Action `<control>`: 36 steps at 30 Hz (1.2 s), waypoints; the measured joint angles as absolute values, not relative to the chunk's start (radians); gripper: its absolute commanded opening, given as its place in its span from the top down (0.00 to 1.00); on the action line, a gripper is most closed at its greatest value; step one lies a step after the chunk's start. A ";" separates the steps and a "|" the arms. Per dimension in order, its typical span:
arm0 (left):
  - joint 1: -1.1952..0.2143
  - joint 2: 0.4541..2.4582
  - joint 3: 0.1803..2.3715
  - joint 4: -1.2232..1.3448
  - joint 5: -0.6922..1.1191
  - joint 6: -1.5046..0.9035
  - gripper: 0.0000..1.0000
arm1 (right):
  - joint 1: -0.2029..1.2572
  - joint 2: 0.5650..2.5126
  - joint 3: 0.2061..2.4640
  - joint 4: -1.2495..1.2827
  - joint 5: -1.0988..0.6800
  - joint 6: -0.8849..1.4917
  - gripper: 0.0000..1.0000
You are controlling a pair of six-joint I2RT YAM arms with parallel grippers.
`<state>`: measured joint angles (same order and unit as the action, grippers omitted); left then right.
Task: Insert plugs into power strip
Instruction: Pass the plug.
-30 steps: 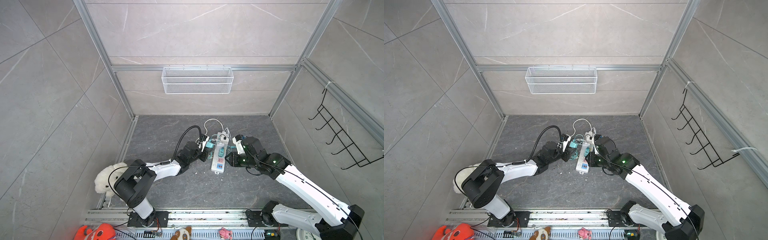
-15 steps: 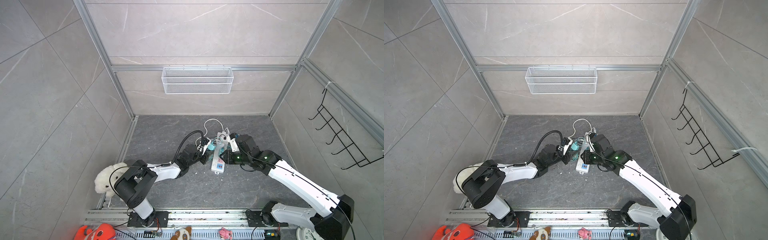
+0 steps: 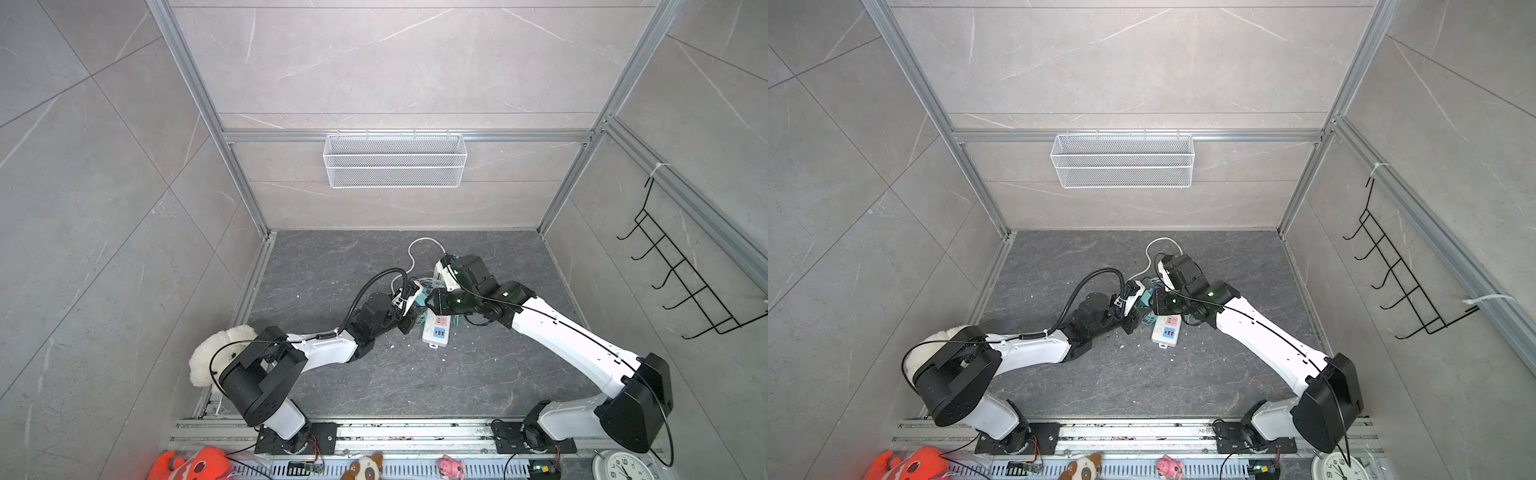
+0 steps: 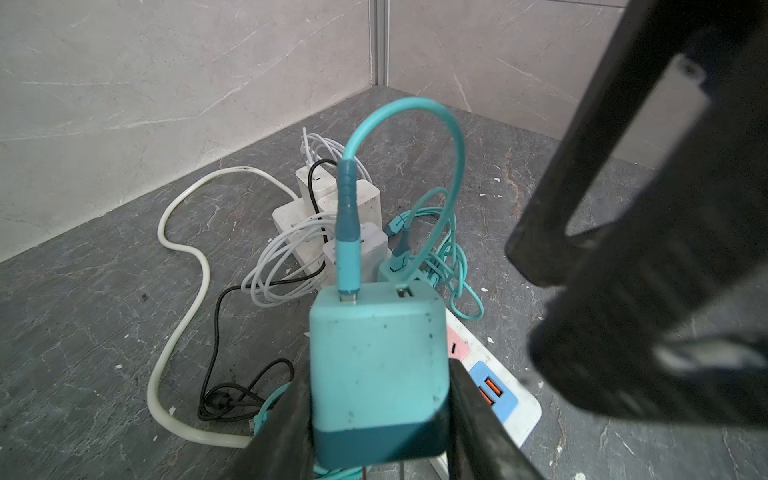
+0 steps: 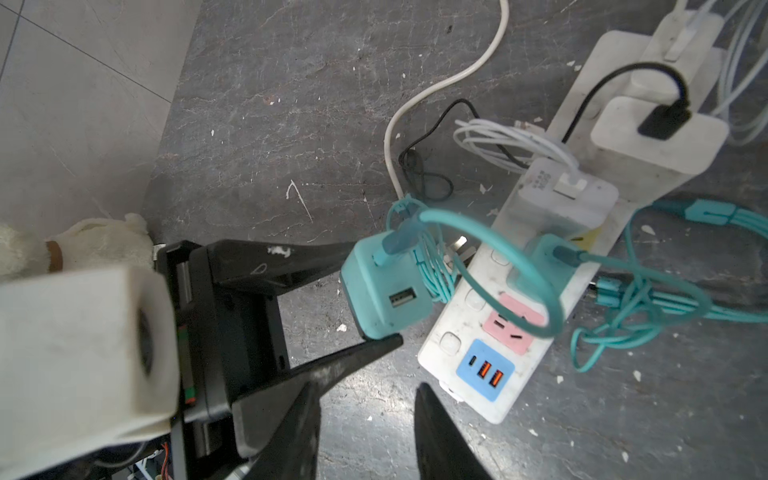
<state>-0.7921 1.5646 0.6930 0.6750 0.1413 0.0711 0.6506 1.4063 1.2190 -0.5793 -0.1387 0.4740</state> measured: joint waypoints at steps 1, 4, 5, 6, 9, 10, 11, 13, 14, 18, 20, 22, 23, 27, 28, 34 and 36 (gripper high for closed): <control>-0.792 1.563 0.690 0.674 0.141 0.072 0.70 | 0.650 1.415 1.229 -0.580 -0.138 0.470 0.59; -0.792 1.554 0.679 0.676 0.142 0.073 0.71 | 0.650 1.439 1.253 -0.579 -0.139 0.462 0.59; -0.792 1.548 0.674 0.677 0.142 0.074 0.71 | 0.650 1.446 1.258 -0.579 -0.139 0.459 0.59; -0.792 1.543 0.670 0.679 0.141 0.075 0.71 | 0.649 1.452 1.262 -0.579 -0.139 0.455 0.59; -0.793 1.526 0.659 0.682 0.141 0.077 0.71 | 0.646 1.468 1.272 -0.579 -0.140 0.451 0.59; -0.793 1.522 0.656 0.682 0.141 0.077 0.71 | 0.645 1.473 1.273 -0.579 -0.140 0.451 0.59; -0.793 1.517 0.654 0.682 0.141 0.077 0.71 | 0.642 1.478 1.274 -0.579 -0.140 0.451 0.59; -0.793 1.509 0.650 0.683 0.141 0.077 0.71 | 0.637 1.486 1.274 -0.579 -0.146 0.450 0.59; -0.793 1.506 0.649 0.682 0.141 0.077 0.71 | 0.634 1.489 1.274 -0.579 -0.148 0.450 0.59; -0.793 1.505 0.649 0.683 0.142 0.078 0.71 | 0.630 1.505 1.274 -0.574 -0.178 0.448 0.59; -0.793 1.505 0.649 0.683 0.142 0.077 0.71 | 0.630 1.514 1.274 -0.567 -0.196 0.447 0.59; -0.792 1.505 0.649 0.682 0.142 0.077 0.72 | 0.629 1.517 1.274 -0.562 -0.205 0.447 0.59; -0.792 1.505 0.649 0.683 0.141 0.078 0.72 | 0.627 1.517 1.274 -0.560 -0.209 0.447 0.60; -0.791 1.505 0.649 0.683 0.140 0.077 0.72 | 0.624 1.517 1.274 -0.556 -0.218 0.447 0.60; -0.791 1.505 0.649 0.683 0.141 0.077 0.72 | 0.623 1.517 1.274 -0.556 -0.220 0.447 0.60; -0.789 1.505 0.649 0.682 0.141 0.076 0.72 | 0.620 1.525 1.273 -0.548 -0.229 0.447 0.59; -0.788 1.505 0.648 0.682 0.142 0.076 0.72 | 0.620 1.526 1.271 -0.545 -0.228 0.447 0.59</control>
<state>-0.7883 1.5051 0.6479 0.6815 0.1417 0.0761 0.6201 1.5265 1.2713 -0.5449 -0.2279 0.4473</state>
